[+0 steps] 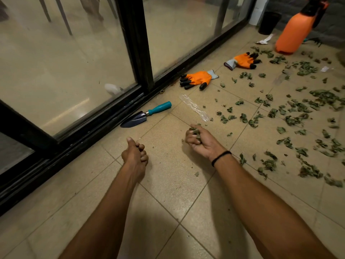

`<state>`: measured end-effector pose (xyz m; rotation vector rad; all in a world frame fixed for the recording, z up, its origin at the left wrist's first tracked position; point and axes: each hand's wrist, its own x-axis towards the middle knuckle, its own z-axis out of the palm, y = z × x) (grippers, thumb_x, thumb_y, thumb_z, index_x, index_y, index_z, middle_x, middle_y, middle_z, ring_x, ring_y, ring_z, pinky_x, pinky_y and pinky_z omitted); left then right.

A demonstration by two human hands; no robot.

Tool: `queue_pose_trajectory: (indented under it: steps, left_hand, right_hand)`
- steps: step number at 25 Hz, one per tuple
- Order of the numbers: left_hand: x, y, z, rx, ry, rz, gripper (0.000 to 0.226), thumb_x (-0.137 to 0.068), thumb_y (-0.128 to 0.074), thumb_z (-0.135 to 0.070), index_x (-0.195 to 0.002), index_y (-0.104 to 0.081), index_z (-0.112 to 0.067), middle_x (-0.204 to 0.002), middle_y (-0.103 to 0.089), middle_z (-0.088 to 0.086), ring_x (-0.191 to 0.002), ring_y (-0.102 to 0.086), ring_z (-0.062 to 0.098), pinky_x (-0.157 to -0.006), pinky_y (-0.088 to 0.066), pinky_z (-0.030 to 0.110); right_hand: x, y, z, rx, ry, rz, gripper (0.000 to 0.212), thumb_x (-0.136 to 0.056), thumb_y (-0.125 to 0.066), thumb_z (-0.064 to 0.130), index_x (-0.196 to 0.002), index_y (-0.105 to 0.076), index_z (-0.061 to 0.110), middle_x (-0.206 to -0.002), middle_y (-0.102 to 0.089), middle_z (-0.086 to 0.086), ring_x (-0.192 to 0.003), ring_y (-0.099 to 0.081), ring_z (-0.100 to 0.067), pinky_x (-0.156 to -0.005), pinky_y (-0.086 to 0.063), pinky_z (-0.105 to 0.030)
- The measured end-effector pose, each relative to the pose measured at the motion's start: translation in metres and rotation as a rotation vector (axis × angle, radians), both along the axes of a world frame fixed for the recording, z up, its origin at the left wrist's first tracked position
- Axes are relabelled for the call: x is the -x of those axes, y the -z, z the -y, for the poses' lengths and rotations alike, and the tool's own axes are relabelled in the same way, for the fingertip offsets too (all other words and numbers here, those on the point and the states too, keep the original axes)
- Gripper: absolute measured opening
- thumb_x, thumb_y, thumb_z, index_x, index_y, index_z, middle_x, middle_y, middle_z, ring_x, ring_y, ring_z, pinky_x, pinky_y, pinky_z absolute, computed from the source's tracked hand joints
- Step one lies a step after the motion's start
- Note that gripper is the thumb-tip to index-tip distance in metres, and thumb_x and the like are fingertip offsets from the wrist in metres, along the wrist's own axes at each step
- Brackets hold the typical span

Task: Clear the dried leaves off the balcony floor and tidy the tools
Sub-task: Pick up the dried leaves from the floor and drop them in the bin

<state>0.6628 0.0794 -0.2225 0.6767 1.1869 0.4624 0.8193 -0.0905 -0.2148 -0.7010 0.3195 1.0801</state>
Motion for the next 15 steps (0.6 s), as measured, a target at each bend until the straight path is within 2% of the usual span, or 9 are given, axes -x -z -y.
queue_pose_trajectory:
  steps: [2,3,4,6,7,9,11,13,15]
  left_hand:
    - [0.002,-0.002,0.007,-0.063,0.091,-0.049,0.044,-0.098,-0.045,-0.060,-0.080,-0.054,-0.021,-0.062,-0.049,-0.007,-0.042,-0.031,0.006,-0.037,-0.025,0.020]
    - [0.004,-0.005,0.016,-0.179,0.182,-0.107,0.047,-0.099,-0.043,-0.061,-0.084,-0.058,-0.019,-0.064,-0.051,-0.007,-0.047,-0.037,0.007,-0.042,-0.030,0.022]
    - [0.006,-0.006,0.029,-0.369,0.292,-0.168,0.049,-0.100,-0.040,-0.060,-0.088,-0.061,-0.018,-0.071,-0.055,-0.006,-0.055,-0.046,0.008,-0.050,-0.037,0.024]
    - [0.011,-0.003,0.063,-0.810,0.554,-0.204,0.049,-0.103,-0.034,-0.056,-0.098,-0.063,-0.017,-0.088,-0.061,-0.005,-0.078,-0.057,0.009,-0.065,-0.042,0.024]
    - [0.013,-0.001,0.081,-0.964,0.698,-0.210,0.049,-0.103,-0.034,-0.056,-0.102,-0.062,-0.017,-0.093,-0.062,-0.005,-0.084,-0.057,0.009,-0.068,-0.042,0.023]
    - [0.014,0.008,0.109,-1.149,0.962,-0.255,0.050,-0.100,-0.035,-0.061,-0.112,-0.060,-0.020,-0.104,-0.060,-0.005,-0.092,-0.055,0.011,-0.075,-0.044,0.026]
    - [0.014,0.028,0.125,-1.320,1.166,-0.336,0.053,-0.097,-0.040,-0.064,-0.127,-0.055,-0.023,-0.112,-0.055,-0.004,-0.102,-0.051,0.014,-0.085,-0.044,0.031]
    - [0.015,0.046,0.132,-1.520,1.240,-0.394,0.049,-0.098,-0.045,-0.059,-0.130,-0.056,-0.023,-0.110,-0.058,-0.001,-0.099,-0.052,0.019,-0.087,-0.043,0.036]
    - [0.014,0.056,0.137,-1.669,1.211,-0.328,0.030,-0.101,-0.051,-0.043,-0.115,-0.064,-0.020,-0.097,-0.060,0.001,-0.087,-0.055,0.023,-0.078,-0.044,0.038]
  right_hand:
    - [0.006,-0.002,0.018,-0.104,0.038,-0.062,0.014,-0.091,-0.052,0.009,-0.085,-0.040,0.013,-0.073,-0.043,-0.002,-0.053,-0.034,-0.005,-0.035,-0.030,-0.015]
    - [0.006,-0.003,0.025,-0.137,0.052,-0.082,0.010,-0.090,-0.051,0.007,-0.086,-0.042,0.012,-0.076,-0.044,-0.003,-0.055,-0.035,-0.005,-0.035,-0.031,-0.016]
    - [0.005,-0.004,0.032,-0.164,0.065,-0.097,0.004,-0.090,-0.048,0.006,-0.089,-0.046,0.009,-0.078,-0.044,-0.004,-0.056,-0.037,-0.006,-0.036,-0.033,-0.016]
    - [-0.002,-0.008,0.045,-0.180,0.099,-0.112,0.015,-0.090,-0.040,0.003,-0.096,-0.053,0.003,-0.081,-0.046,-0.006,-0.058,-0.041,-0.008,-0.040,-0.035,-0.015]
    - [-0.006,-0.012,0.051,-0.176,0.116,-0.120,0.018,-0.091,-0.038,0.004,-0.097,-0.055,0.002,-0.082,-0.046,-0.006,-0.059,-0.042,-0.009,-0.041,-0.036,-0.014]
    - [-0.013,-0.020,0.062,-0.164,0.127,-0.117,0.019,-0.096,-0.041,0.011,-0.088,-0.056,0.003,-0.080,-0.045,-0.005,-0.061,-0.043,-0.010,-0.042,-0.038,-0.015]
    - [-0.018,-0.024,0.072,-0.123,0.141,-0.097,0.031,-0.101,-0.046,0.025,-0.076,-0.053,0.007,-0.078,-0.046,-0.005,-0.062,-0.046,-0.011,-0.045,-0.043,-0.017]
    - [-0.018,-0.026,0.080,-0.050,0.162,-0.056,0.040,-0.102,-0.048,0.034,-0.071,-0.051,0.009,-0.077,-0.050,-0.008,-0.064,-0.052,-0.014,-0.050,-0.049,-0.020]
    - [-0.016,-0.025,0.086,0.069,0.172,0.008,0.035,-0.103,-0.047,0.030,-0.077,-0.053,0.008,-0.077,-0.053,-0.009,-0.065,-0.054,-0.015,-0.051,-0.050,-0.020]
